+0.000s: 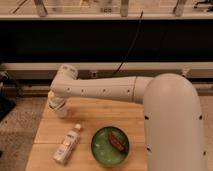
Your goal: Place the white sponge in the ceramic cup
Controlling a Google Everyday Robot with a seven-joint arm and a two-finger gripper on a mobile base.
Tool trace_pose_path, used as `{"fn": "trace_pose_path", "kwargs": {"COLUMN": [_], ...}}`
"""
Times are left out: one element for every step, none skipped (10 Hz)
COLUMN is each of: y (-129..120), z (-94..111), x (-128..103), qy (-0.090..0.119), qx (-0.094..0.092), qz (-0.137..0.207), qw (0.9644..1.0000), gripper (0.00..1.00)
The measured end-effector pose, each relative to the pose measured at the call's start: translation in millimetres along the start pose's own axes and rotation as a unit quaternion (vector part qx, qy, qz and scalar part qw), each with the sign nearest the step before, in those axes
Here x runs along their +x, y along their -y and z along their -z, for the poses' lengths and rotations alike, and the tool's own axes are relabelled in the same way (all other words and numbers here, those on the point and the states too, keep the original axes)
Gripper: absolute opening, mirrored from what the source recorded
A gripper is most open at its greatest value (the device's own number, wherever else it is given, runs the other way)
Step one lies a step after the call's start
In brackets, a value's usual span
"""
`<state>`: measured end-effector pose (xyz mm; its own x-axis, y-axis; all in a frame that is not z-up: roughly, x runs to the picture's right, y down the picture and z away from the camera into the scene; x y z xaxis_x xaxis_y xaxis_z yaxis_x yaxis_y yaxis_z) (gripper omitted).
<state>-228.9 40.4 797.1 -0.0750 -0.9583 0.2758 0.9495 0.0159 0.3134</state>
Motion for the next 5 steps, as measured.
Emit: {"fn": "trace_pose_path", "kwargs": {"y": [-1.2, -2.5, -1.2, 0.7, 0.4], "z": [2.9, 4.5, 5.2, 3.5, 1.3], "x": [-2.0, -3.4, -5.0, -8.6, -10.6], "qy": [0.004, 0.007, 0.011, 0.018, 0.023], "qx": [-0.002, -0.003, -0.005, -0.009, -0.013], "qz": [0.005, 0.008, 0.012, 0.018, 0.021], "qw": [1.0, 0.9999, 0.9999, 0.9996, 0.9995], "gripper": [0.8, 0.8, 0.8, 0.8, 0.8]}}
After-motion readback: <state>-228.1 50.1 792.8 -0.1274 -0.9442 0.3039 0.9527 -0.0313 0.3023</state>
